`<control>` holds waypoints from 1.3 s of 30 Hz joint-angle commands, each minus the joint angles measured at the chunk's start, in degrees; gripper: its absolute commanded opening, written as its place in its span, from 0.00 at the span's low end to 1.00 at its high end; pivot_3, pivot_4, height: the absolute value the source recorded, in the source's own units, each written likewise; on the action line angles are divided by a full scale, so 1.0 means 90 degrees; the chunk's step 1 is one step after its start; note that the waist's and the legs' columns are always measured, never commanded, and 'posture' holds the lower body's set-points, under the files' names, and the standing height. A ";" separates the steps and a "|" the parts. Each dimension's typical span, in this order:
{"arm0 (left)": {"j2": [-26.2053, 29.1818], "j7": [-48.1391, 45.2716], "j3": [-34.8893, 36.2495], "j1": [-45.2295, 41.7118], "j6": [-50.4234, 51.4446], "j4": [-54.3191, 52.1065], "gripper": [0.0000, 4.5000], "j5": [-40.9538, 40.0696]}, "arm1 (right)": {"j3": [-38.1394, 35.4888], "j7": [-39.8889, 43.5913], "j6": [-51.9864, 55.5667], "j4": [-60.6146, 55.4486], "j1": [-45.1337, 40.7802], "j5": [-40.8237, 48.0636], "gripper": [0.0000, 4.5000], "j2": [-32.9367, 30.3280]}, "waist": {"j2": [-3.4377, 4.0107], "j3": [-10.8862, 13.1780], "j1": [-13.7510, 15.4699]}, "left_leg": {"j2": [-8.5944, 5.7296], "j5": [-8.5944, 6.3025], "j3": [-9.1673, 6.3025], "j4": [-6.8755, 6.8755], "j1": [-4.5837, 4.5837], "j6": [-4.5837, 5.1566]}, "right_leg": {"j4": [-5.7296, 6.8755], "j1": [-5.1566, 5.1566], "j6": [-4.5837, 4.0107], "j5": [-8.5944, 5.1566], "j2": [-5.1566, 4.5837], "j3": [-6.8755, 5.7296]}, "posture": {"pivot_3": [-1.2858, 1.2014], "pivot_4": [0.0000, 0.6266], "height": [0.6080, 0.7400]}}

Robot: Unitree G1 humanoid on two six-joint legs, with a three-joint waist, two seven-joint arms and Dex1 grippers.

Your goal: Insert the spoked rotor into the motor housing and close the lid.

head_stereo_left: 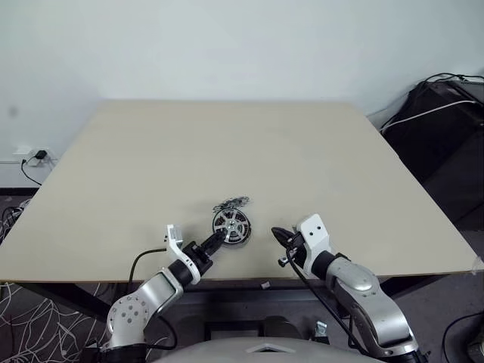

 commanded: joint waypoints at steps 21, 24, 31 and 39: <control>-0.0453 0.0055 -0.0036 -0.0334 -0.0266 0.0340 0.09 0.0477 | -0.0033 -0.0051 -0.0140 -0.0098 -0.0119 0.0023 0.00 0.0011 | 0.0000 0.0000 -0.0004 | -0.0001 0.0000 0.0000 0.0000 0.0000 0.0000 | -0.0001 0.0000 0.0000 0.0000 0.0000 0.0000 | 0.52 0.00 1.00; -0.0493 0.0067 -0.0049 -0.0355 -0.0291 0.0386 0.09 0.0509 | -0.0036 -0.0034 -0.0175 -0.0063 -0.0121 0.0028 0.00 0.0009 | 0.0000 0.0000 -0.0004 | -0.0001 0.0000 0.0000 0.0000 0.0000 0.0000 | -0.0001 0.0000 0.0000 0.0000 0.0000 0.0000 | 0.52 0.00 1.00; -0.0519 0.0009 -0.0074 -0.0466 -0.0352 0.0588 0.38 0.0569 | -0.0028 -0.0010 -0.0308 0.0090 -0.0137 -0.0001 0.00 0.0019 | -0.0001 0.0000 -0.0004 | -0.0001 0.0000 0.0000 0.0000 0.0000 0.0000 | -0.0002 0.0000 0.0000 0.0000 0.0000 0.0000 | 0.52 0.00 1.00; -0.0438 0.0004 -0.0119 -0.0314 -0.0253 0.0241 0.88 0.0476 | -0.0052 -0.0013 -0.0426 0.0197 -0.0110 -0.0011 0.00 0.0011 | 0.0011 -0.0010 -0.0006 | -0.0001 0.0000 0.0000 0.0001 0.0003 0.0000 | -0.0001 0.0005 0.0001 0.0000 -0.0001 0.0000 | 0.52 0.00 1.00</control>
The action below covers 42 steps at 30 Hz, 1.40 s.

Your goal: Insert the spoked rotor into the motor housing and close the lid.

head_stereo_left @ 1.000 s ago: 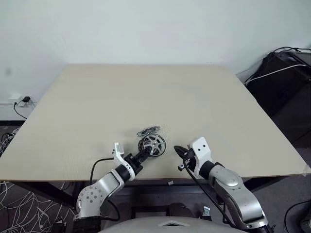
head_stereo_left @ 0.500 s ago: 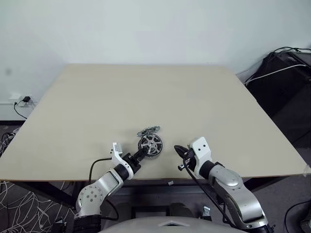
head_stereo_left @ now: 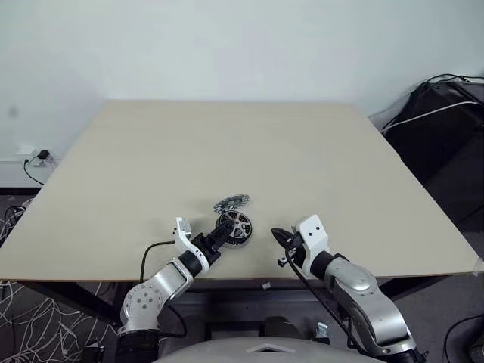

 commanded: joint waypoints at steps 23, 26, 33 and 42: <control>0.1103 -0.0925 -0.0636 0.1379 -0.2742 -0.1401 0.88 0.2765 | 0.0229 0.0090 -0.0274 0.0266 -0.0501 0.0009 0.00 0.0300 | 0.0007 0.0014 -0.0014 | 0.0003 -0.0001 0.0006 -0.0026 -0.0005 -0.0006 | -0.0010 -0.0019 -0.0014 -0.0006 -0.0008 0.0005 | 0.52 0.00 1.00; 0.1402 -0.1104 -0.0963 0.1405 -0.3653 -0.1188 0.75 0.3798 | 0.0431 0.0121 -0.0255 0.0420 -0.0666 -0.0067 0.00 0.0345 | 0.0007 0.0015 -0.0007 | 0.0000 -0.0001 0.0007 -0.0028 -0.0018 -0.0006 | -0.0013 -0.0028 -0.0017 -0.0007 -0.0021 0.0005 | 0.52 0.00 1.00; 0.1899 -0.1487 -0.1565 0.1362 -0.4832 -0.0879 0.24 0.5173 | 0.0915 0.0027 0.0095 0.1106 -0.1302 -0.0409 0.00 0.0470 | 0.0018 0.0012 -0.0007 | 0.0001 -0.0001 0.0004 -0.0029 -0.0056 -0.0005 | -0.0008 -0.0067 -0.0018 -0.0005 -0.0056 -0.0003 | 0.52 0.00 1.00; 0.2015 -0.1511 -0.2014 0.1366 -0.6032 -0.0446 0.01 0.6245 | 0.1216 0.0056 0.0161 0.1639 -0.2012 -0.0514 0.00 0.0967 | 0.0025 0.0007 -0.0005 | 0.0000 0.0001 0.0003 -0.0029 -0.0083 -0.0007 | 0.0003 -0.0102 -0.0018 -0.0003 -0.0056 -0.0004 | 0.52 0.00 1.00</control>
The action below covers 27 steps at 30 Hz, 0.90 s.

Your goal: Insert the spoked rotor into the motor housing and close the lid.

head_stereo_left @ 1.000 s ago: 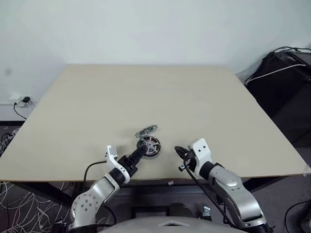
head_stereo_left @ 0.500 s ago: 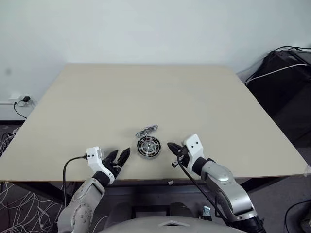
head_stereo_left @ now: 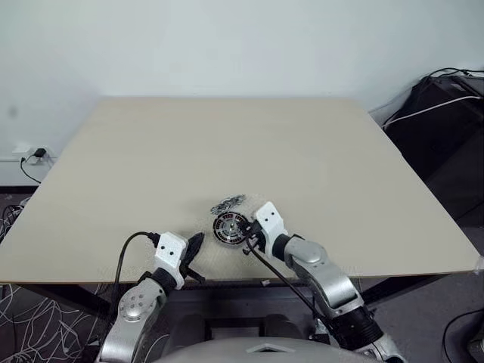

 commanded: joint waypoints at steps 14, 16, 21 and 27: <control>-0.0173 -0.0192 -0.0088 0.0065 -0.0027 -0.0071 0.01 -0.0106 | 0.0258 0.0229 -0.0293 0.1266 -0.0718 -0.0298 0.00 0.0262 | 0.0025 -0.0041 -0.0014 | 0.0001 0.0004 -0.0003 0.0016 0.0013 0.0002 | 0.0015 0.0017 0.0012 0.0006 0.0044 -0.0005 | 0.52 0.00 1.00; -0.0183 -0.0186 -0.0086 0.0083 -0.0030 -0.0068 0.01 -0.0111 | 0.0228 0.0278 -0.0339 0.1137 -0.0725 -0.0310 0.00 0.0210 | 0.0032 -0.0050 -0.0018 | 0.0001 0.0004 -0.0003 0.0018 0.0020 0.0002 | 0.0016 0.0026 0.0012 0.0006 0.0046 -0.0005 | 0.52 0.00 1.00; -0.0212 -0.0178 -0.0089 0.0032 0.0032 -0.0123 0.01 -0.0105 | 0.0428 0.0877 -0.0439 0.0182 -0.0883 -0.0458 0.00 -0.0432 | 0.0039 -0.0044 -0.0010 | 0.0001 0.0004 -0.0004 0.0033 0.0044 0.0005 | 0.0016 0.0061 0.0016 0.0008 0.0048 -0.0007 | 0.52 0.00 1.00; -0.0239 -0.0239 -0.0115 -0.0090 0.0087 -0.0028 0.01 -0.0118 | 0.1008 0.1763 -0.0451 -0.0490 -0.1161 -0.0893 0.00 -0.1431 | 0.0038 -0.0044 -0.0011 | 0.0006 0.0008 -0.0006 0.0042 0.0050 0.0012 | 0.0018 0.0067 0.0022 0.0011 0.0059 -0.0007 | 0.52 0.00 1.00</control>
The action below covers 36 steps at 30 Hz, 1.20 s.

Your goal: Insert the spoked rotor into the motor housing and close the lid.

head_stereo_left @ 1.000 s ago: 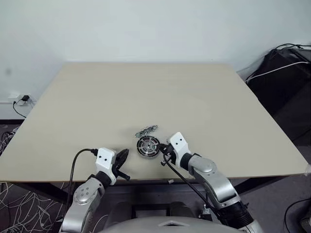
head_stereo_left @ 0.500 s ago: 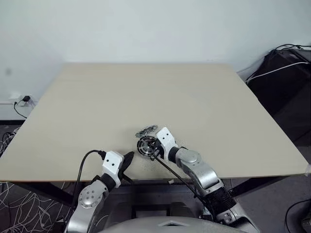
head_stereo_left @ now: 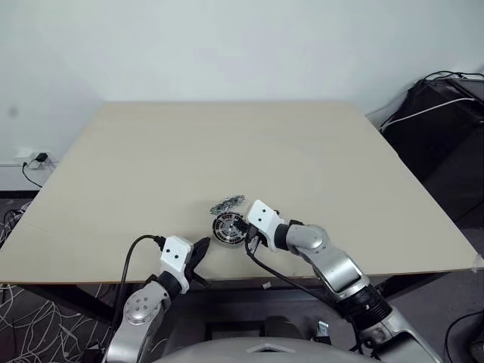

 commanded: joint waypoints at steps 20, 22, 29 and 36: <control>-0.0176 0.0005 -0.0070 -0.0131 0.0010 -0.0020 0.00 -0.0069 | 0.1552 0.2033 -0.0966 0.0422 -0.1775 -0.1767 0.55 -0.0874 | -0.0008 0.0003 0.0021 | -0.0002 0.0006 -0.0006 0.0013 0.0009 0.0012 | -0.0002 0.0019 0.0005 0.0003 -0.0002 -0.0005 | 0.52 0.00 1.00; -0.0191 0.0014 -0.0073 -0.0107 0.0006 -0.0028 0.00 -0.0076 | 0.1651 0.2167 -0.1090 0.0608 -0.1901 -0.1869 0.55 -0.0819 | -0.0008 0.0003 0.0022 | -0.0002 0.0006 -0.0007 0.0013 0.0009 0.0012 | -0.0002 0.0019 0.0005 0.0004 -0.0002 -0.0005 | 0.52 0.00 1.00; -0.0233 0.0025 -0.0063 -0.0022 -0.0013 -0.0030 0.00 -0.0087 | 0.1772 0.2416 -0.1422 0.1126 -0.2155 -0.2063 0.55 -0.0562 | -0.0008 0.0002 0.0016 | -0.0002 0.0002 -0.0009 0.0013 0.0011 0.0004 | 0.0000 0.0019 0.0005 0.0004 -0.0003 -0.0006 | 0.52 0.00 1.00; -0.0286 0.0048 -0.0033 0.0039 -0.0050 -0.0014 0.00 -0.0096 | 0.1844 0.2600 -0.1720 0.1672 -0.2315 -0.2276 0.51 -0.0448 | -0.0007 0.0002 0.0015 | -0.0003 -0.0003 -0.0011 0.0013 0.0014 -0.0005 | 0.0000 0.0024 0.0004 0.0004 -0.0005 -0.0007 | 0.52 0.00 1.00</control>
